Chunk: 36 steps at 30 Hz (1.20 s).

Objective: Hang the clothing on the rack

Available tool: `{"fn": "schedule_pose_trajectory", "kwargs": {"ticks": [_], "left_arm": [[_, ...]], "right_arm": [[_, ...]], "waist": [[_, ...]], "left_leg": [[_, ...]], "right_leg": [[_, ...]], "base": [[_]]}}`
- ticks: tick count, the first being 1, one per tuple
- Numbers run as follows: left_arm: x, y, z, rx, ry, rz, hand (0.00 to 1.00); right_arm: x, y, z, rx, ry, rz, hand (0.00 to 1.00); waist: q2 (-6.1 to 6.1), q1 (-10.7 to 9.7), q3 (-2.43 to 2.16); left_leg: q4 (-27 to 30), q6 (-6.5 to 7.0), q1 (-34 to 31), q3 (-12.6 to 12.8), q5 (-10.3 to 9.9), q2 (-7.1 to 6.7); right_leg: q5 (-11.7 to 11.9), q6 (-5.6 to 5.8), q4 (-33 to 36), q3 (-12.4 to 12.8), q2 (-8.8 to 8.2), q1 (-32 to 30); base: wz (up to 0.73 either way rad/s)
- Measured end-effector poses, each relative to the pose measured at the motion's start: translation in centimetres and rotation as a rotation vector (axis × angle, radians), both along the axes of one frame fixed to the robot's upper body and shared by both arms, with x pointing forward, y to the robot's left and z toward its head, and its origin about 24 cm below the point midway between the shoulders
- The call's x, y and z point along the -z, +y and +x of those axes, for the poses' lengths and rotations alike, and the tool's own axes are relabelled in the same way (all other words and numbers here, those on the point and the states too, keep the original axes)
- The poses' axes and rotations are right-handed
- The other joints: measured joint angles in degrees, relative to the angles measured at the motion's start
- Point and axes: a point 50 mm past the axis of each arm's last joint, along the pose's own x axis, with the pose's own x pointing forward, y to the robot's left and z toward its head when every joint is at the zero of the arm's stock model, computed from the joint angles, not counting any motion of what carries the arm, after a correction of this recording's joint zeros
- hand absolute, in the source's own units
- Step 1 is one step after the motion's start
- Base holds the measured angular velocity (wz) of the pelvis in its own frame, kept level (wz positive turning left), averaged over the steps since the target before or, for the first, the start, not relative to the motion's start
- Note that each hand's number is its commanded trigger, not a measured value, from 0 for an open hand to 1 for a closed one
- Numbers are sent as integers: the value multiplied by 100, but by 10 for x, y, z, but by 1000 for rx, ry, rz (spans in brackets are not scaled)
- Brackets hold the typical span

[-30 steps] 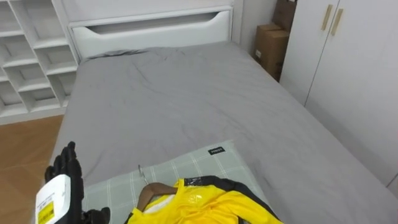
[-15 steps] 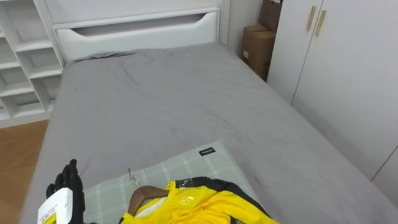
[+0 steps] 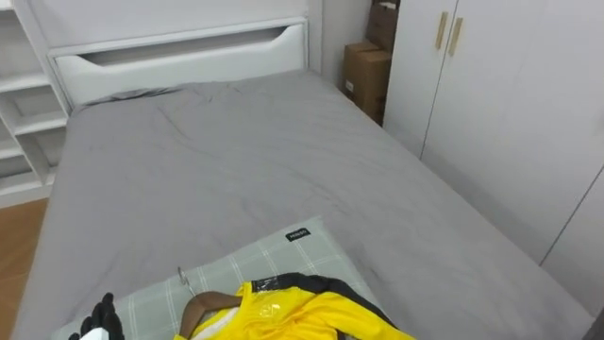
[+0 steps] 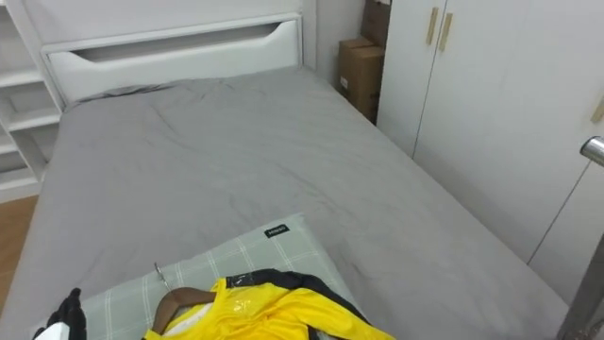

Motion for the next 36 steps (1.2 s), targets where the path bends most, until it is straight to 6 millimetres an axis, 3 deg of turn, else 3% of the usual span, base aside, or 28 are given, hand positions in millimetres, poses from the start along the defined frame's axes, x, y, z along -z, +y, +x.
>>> {"fn": "schedule_pose_trajectory", "kwargs": {"ticks": [7,12,19,27,33,36], "left_arm": [[-5,-1,13,3,-23,2,0],[-9,-2,25,-15,-46,-21,0],[-25,-5,65,-43,-88,-80,0],[-42,-12,97,-22,-136,-93,0],[-52,-9,114,-45,-147,-123,0],[-52,-9,116,-56,-142,-135,0]], "right_arm": [[-1,-5,-2,-34,30,-33,0],[-2,-12,-4,-100,91,-62,0],[0,-7,2,-317,197,-90,0],[-1,-4,14,-407,207,-113,0],[-3,1,40,-484,178,-137,0],[-7,4,61,-447,117,-144,0]], "waist": [[42,-114,6],[72,-108,-13],[24,-98,15],[-46,-123,69],[-44,-144,125],[-18,-129,186]], "left_leg": [[-94,7,-61,5,-14,6],[-4,9,-299,8,-12,2],[203,41,-942,38,14,-12],[430,39,-1557,91,35,-5],[587,46,-1948,82,41,9],[605,50,-2039,78,45,7]], "right_leg": [[7,-4,87,2,10,-154],[6,-7,220,32,-11,-434],[66,-64,420,88,-52,-1095],[68,-87,633,101,-85,-1722],[121,-161,735,73,-104,-2103],[123,-164,787,60,-115,-2216]], "base": [[-1],[-3],[-5],[-2],[0],[0]]}}
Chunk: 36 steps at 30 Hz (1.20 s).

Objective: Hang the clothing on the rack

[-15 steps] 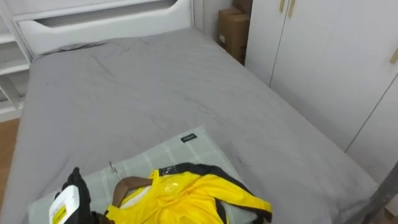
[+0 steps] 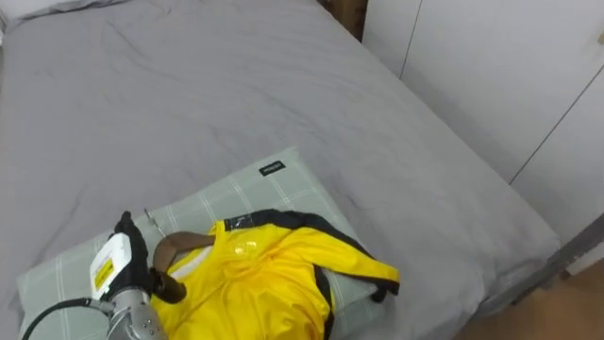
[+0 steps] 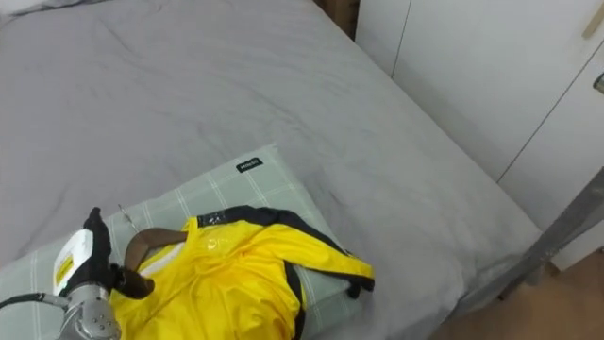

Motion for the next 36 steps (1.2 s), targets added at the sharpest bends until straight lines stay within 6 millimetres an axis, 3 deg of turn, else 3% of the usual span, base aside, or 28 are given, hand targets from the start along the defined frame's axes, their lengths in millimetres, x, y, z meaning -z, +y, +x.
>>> {"fn": "schedule_pose_trajectory", "kwargs": {"ticks": [5,9,11,20,31,36], "left_arm": [[4,1,0,-3,25,-1,0],[1,1,2,-13,13,-4,0],[0,1,3,-9,6,-6,0],[-3,1,6,-16,-13,-33,0],[9,2,-2,-20,50,-83,0],[16,-7,-5,-1,88,-117,0]], "right_arm": [[-6,12,30,29,-101,26,0],[-8,14,38,19,-121,24,0],[-9,15,41,19,-129,18,0],[-11,18,48,11,-146,24,0],[-9,20,46,31,-140,38,0],[-9,20,46,39,-137,41,0]], "waist": [[4,13,33],[-27,28,68],[-33,29,108],[-102,40,136],[-149,42,122],[-148,54,122]], "left_leg": [[181,6,-381,-33,18,2],[226,13,-588,-59,35,3],[274,11,-668,-63,36,11],[300,18,-783,-45,48,-10],[302,25,-773,-61,59,-23],[303,25,-765,-50,63,-21]], "right_leg": [[29,-19,60,-36,-25,-301],[48,-43,121,-43,-32,-512],[48,-43,116,-44,-29,-539],[33,-40,205,-12,-57,-718],[32,-37,217,-14,-77,-696],[35,-38,218,-11,-74,-695]], "base": [[5],[2],[0],[0],[1],[0]]}}
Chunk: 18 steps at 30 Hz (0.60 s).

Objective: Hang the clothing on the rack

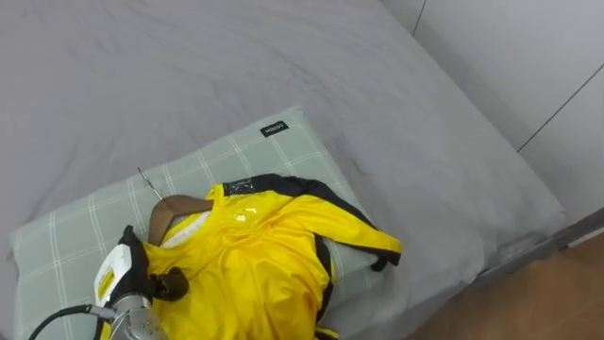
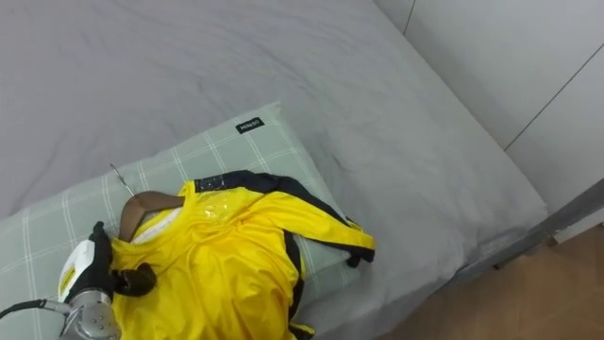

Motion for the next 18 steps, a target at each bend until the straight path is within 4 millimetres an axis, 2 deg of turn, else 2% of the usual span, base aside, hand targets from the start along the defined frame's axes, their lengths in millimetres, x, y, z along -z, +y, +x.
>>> {"fn": "schedule_pose_trajectory", "kwargs": {"ticks": [18], "left_arm": [[4,-2,-2,33,41,-9,0]], "right_arm": [[0,-2,-1,32,-1,18,0]], "waist": [[-8,17,0]], "left_leg": [[66,4,-25,66,4,1]], "right_leg": [[10,-6,91,51,-7,-79]], "base": [[-1]]}}
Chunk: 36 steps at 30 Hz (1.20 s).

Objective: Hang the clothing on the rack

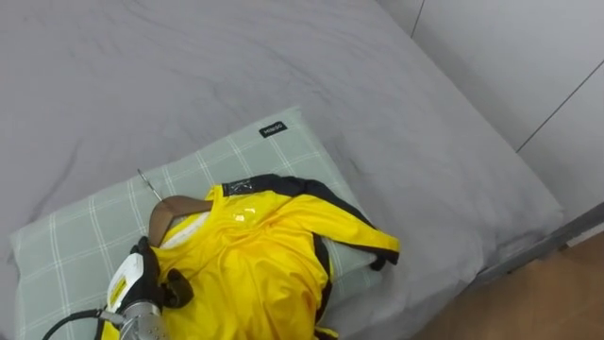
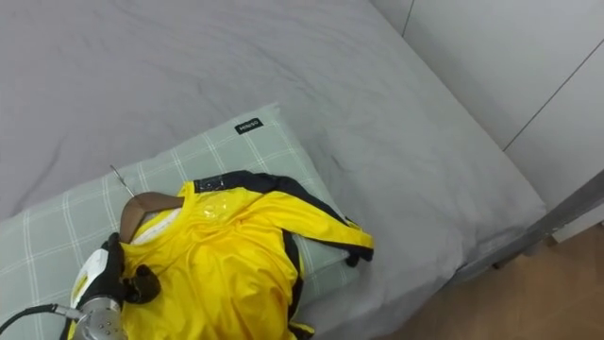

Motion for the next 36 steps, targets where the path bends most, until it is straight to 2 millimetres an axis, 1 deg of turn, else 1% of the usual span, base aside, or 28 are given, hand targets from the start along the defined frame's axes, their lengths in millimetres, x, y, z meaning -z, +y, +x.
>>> {"fn": "schedule_pose_trajectory", "kwargs": {"ticks": [4,15,16,17,18,19,21,22,24,26,31,36], "left_arm": [[-1,3,1,2,1,3,0],[-7,2,7,-11,-23,-11,0],[-8,3,8,-17,-25,-16,10],[-7,3,7,-27,-25,-28,53],[-7,3,7,-31,-23,-32,60],[-7,4,7,-38,-21,-40,100],[-8,4,8,-40,-21,-38,100],[-9,6,9,-43,-22,-32,100],[-12,11,10,-52,-26,-21,100],[-15,18,11,-84,-40,-28,100],[-20,27,12,-145,-75,-38,100],[-18,24,12,-158,-72,-59,100]], "right_arm": [[0,0,0,2,-1,3,0],[-1,0,4,0,-13,-2,0],[-2,0,5,3,-16,-4,0],[-2,0,5,3,-17,-5,0],[-2,0,5,3,-17,-6,0],[-2,0,6,3,-19,-6,0],[-2,0,6,2,-20,-5,0],[-2,1,7,2,-21,-4,0],[-2,2,7,1,-22,-3,0],[-2,2,7,2,-22,-2,0],[-3,1,9,1,-26,-1,0],[-3,2,10,-7,-38,-1,0]], "waist": [[-4,-30,3],[-11,-22,5],[-11,-21,6],[-13,-19,7],[-14,-19,7],[-15,-19,8],[-33,-19,19],[-52,-19,31],[-65,-19,39],[-67,-13,40],[-63,-13,36],[-62,-16,36]], "left_leg": [[42,1,-62,-10,0,3],[130,22,-268,-10,21,8],[138,22,-287,-9,21,8],[146,22,-288,-4,21,4],[153,23,-285,1,21,1],[163,23,-284,11,21,0],[180,23,-286,18,21,0],[197,23,-287,22,21,1],[211,23,-289,23,21,0],[238,24,-289,30,21,-5],[242,47,-391,29,47,-11],[244,45,-398,28,49,-6]], "right_leg": [[6,-3,4,3,4,-39],[63,-18,17,8,-3,-215],[67,-21,36,7,-7,-241],[66,-22,76,7,-18,-258],[63,-27,100,8,-26,-264],[62,-27,107,16,-27,-265],[62,-27,126,28,-28,-273],[61,-28,144,37,-29,-277],[60,-27,165,42,-33,-283],[48,-21,197,46,-42,-287],[58,-21,206,52,-45,-385],[68,-29,216,44,-46,-390]], "base": [[0],[0],[0],[0],[0],[-3],[0],[0],[0],[0],[0],[0]]}}
